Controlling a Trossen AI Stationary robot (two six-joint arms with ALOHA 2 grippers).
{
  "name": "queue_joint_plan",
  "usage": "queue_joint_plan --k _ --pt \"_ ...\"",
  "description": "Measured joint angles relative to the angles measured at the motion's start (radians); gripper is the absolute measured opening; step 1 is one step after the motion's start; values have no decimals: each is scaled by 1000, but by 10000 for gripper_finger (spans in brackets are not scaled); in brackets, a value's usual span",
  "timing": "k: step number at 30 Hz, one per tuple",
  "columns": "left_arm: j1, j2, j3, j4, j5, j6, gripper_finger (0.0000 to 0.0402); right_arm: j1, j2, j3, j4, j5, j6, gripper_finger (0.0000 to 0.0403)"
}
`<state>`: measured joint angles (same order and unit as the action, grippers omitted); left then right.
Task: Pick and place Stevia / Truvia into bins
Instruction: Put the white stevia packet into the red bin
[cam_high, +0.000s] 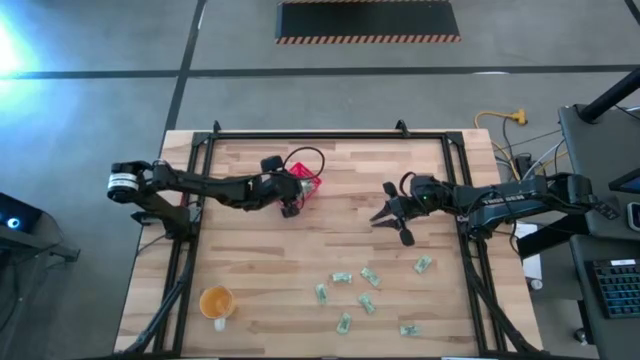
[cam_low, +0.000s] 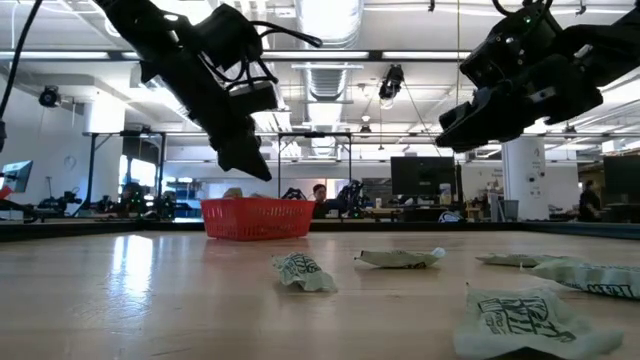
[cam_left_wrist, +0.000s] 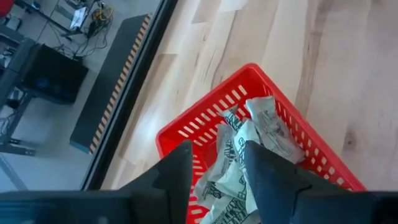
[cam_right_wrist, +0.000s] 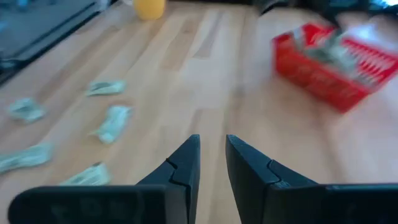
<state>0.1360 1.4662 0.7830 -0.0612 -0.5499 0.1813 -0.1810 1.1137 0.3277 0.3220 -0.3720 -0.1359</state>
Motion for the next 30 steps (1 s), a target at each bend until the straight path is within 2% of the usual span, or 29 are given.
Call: queue_joint_plan --k 5,8,13,15,18,25,30 --pt "-19 -21 0 -14 1 -19 146 44 0 -8 -39 -125 8 78" --pt "-40 -42 1 -26 2 -21 146 122 3 -25 -4 -125 -2 82" --pt "-83 -71 1 -60 1 -46 147 265 55 -49 158 -125 -52 84" --pt "-102 -83 0 -74 1 -49 147 306 69 -49 144 -121 -32 84" --pt "-125 -95 0 -117 2 -71 147 346 74 -21 3 -62 73 81" --pt "-153 -110 -1 -148 2 -74 147 382 66 120 -585 138 375 67" --pt "-155 -111 0 -152 2 -74 147 428 67 197 -759 164 486 63"
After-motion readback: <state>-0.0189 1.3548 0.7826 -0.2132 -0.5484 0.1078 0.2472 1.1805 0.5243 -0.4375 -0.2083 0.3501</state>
